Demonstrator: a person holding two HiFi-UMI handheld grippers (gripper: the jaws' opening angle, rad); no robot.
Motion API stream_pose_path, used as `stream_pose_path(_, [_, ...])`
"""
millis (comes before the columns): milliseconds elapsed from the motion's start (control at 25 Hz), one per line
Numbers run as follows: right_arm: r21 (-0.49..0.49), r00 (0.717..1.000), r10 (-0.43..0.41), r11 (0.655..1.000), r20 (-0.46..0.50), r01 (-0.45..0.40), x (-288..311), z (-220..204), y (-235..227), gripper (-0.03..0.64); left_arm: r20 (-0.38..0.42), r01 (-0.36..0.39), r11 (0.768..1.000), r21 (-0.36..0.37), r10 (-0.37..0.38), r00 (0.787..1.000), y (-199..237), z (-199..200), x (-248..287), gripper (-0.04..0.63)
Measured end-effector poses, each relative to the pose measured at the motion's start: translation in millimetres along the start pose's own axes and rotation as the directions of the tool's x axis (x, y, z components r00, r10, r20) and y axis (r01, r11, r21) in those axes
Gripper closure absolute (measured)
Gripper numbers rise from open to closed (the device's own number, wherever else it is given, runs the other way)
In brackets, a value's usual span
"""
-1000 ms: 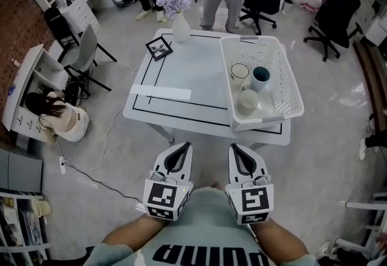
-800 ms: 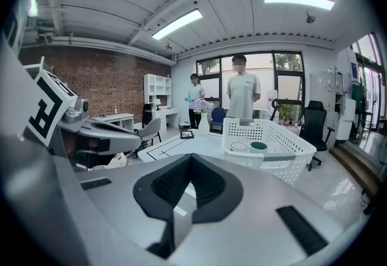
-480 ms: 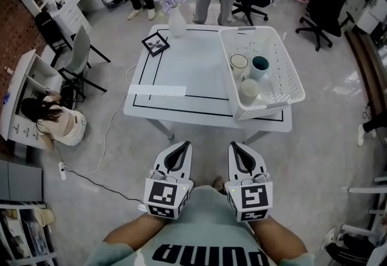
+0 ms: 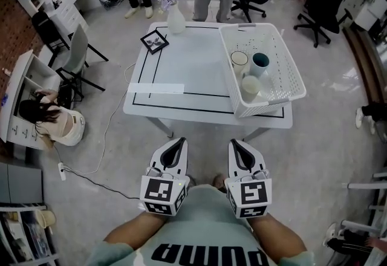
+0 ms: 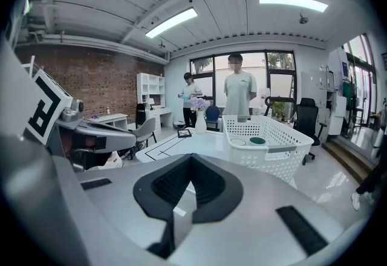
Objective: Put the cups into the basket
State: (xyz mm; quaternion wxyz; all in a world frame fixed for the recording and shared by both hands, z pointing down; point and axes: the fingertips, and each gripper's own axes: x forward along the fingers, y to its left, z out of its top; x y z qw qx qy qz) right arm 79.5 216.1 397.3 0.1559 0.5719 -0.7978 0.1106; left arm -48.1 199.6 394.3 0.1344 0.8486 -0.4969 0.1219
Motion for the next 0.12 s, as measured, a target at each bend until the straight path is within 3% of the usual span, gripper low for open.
stream_pose_path(120, [0.0, 1.0, 0.002, 1.0, -0.001, -0.002, 2.1, -0.6, 2.6, 0.604, -0.001, -0.002, 1.0, -0.009, 0.002, 1.0, 3.7, -1.2, 0.0, 0.589])
